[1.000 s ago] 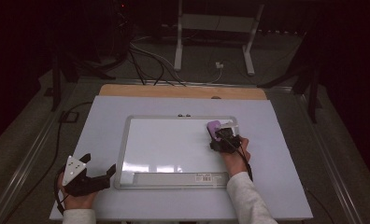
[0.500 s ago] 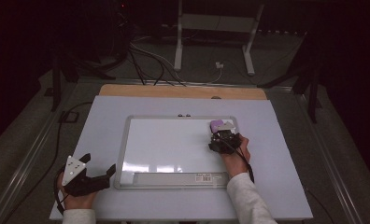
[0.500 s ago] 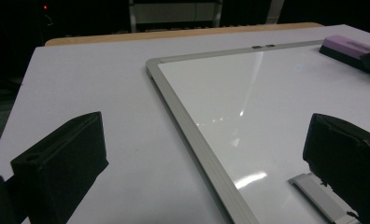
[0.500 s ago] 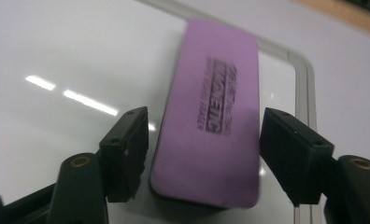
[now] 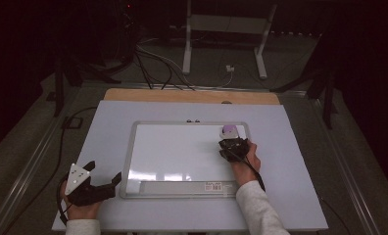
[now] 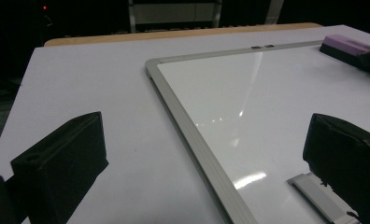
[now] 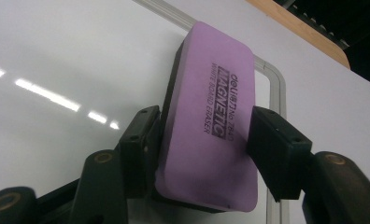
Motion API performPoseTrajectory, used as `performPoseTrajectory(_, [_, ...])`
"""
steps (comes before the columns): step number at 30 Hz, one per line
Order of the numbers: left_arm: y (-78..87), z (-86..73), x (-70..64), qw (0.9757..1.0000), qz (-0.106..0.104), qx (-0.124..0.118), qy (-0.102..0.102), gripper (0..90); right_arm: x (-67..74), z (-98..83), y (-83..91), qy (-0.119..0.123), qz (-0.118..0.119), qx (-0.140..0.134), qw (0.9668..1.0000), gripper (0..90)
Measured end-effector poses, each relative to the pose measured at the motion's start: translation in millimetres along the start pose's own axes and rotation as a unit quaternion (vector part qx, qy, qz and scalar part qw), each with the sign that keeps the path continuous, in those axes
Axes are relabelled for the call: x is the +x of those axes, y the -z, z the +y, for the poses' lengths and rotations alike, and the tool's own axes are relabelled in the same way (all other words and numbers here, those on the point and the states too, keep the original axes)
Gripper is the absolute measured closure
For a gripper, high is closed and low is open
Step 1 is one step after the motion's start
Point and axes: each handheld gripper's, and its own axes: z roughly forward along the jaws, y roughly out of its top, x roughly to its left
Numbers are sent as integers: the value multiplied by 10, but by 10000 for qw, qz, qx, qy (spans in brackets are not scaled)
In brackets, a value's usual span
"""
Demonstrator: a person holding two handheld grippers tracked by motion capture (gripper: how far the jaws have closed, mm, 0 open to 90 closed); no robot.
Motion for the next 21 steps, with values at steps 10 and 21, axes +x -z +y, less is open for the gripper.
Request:
performPoseTrajectory(10, [3, 1, 1, 10000, 5, -6, -5, 6, -262, -9, 9, -1062, 635, -27, 9923, 474])
performPoseTrajectory(21, [1, -1, 1, 10000, 6, 5, -4, 6, -549, -80, 18, -1922, 1247, -180, 9732, 549])
